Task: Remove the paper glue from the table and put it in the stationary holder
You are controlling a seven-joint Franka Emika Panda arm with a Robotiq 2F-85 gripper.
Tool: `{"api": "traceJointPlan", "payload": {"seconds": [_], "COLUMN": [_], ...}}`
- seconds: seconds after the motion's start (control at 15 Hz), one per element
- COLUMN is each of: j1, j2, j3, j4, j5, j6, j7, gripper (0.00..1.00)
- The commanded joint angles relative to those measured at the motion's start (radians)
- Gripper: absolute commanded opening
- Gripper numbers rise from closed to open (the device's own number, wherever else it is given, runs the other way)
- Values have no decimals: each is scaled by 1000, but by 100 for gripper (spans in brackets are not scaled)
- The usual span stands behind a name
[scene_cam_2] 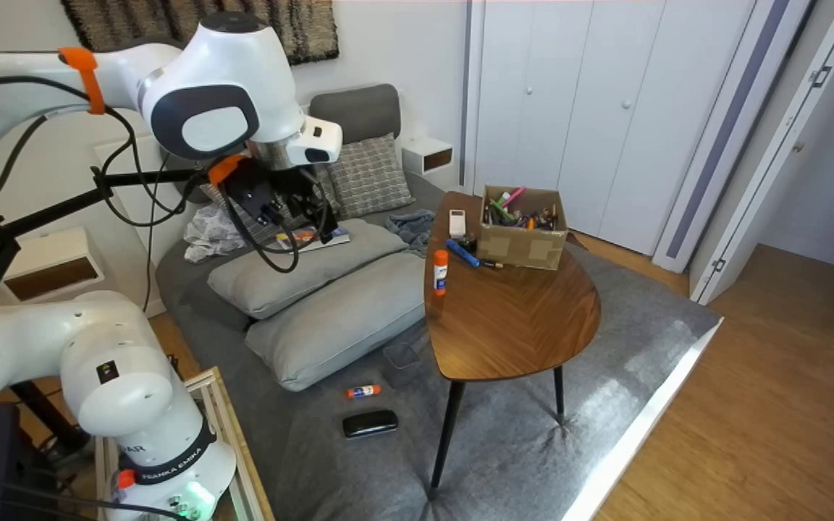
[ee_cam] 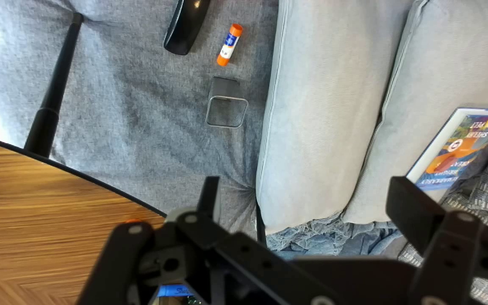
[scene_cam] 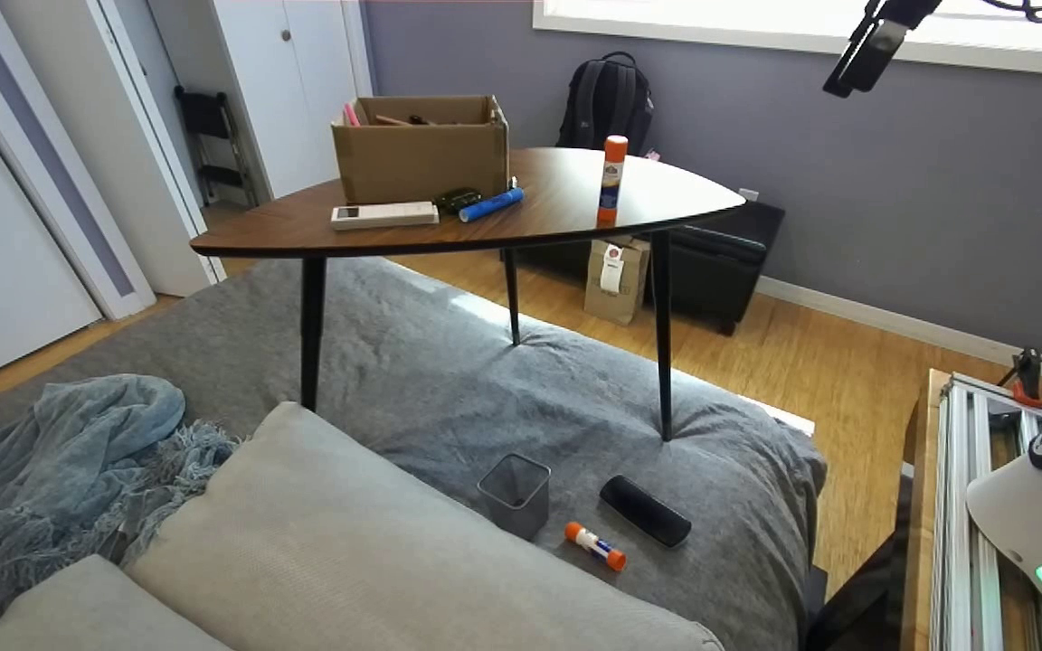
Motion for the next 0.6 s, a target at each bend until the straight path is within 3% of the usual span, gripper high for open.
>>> {"api": "traceJointPlan", "payload": {"seconds": [0.0, 0.4, 0.53], "j1": [-22, -19, -36], "j2": [56, 207, 274], "j3": [17, 11, 29], "j4": [7, 30, 32], "j5": [9, 16, -1], "j6": [32, 141, 235], "j7": [10, -3, 23], "gripper": [100, 100, 100]}}
